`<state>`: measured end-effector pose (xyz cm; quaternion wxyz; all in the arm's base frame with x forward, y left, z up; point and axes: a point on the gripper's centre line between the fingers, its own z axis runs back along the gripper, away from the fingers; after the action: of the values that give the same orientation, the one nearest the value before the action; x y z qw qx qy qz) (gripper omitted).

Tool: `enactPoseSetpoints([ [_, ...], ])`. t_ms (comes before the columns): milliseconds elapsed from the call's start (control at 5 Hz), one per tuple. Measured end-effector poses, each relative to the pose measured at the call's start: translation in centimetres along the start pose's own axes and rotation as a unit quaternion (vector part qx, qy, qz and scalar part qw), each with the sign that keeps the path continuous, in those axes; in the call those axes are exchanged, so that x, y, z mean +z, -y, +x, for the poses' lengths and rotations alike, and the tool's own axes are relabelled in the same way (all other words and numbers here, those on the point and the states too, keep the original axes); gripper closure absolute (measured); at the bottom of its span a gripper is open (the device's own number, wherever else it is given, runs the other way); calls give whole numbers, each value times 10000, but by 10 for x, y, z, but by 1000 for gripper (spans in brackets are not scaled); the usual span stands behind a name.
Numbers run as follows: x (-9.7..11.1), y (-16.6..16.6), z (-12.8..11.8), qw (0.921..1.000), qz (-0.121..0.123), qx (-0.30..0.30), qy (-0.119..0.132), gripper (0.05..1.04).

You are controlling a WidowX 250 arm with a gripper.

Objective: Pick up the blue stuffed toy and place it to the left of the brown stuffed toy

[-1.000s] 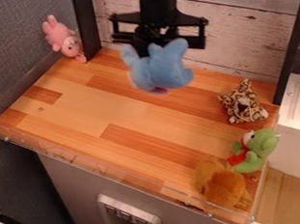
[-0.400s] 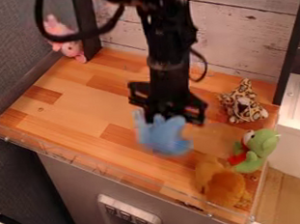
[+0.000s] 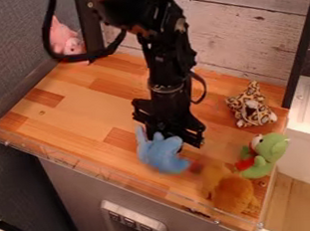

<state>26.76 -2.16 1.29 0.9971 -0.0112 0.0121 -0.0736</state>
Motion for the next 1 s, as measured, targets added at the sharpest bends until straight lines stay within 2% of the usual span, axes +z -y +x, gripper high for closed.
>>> enactPoseSetpoints([
  [200,-4,-4,-5,9988,-3,493,-44,475],
  [400,12,-5,-13,9942,-5,1062,-174,162],
  [600,48,-7,-15,9898,-8,1414,-157,79],
  [800,83,-11,-19,9906,-9,1359,-171,82],
  [1000,109,-33,-7,9943,-11,1068,-32,83],
])
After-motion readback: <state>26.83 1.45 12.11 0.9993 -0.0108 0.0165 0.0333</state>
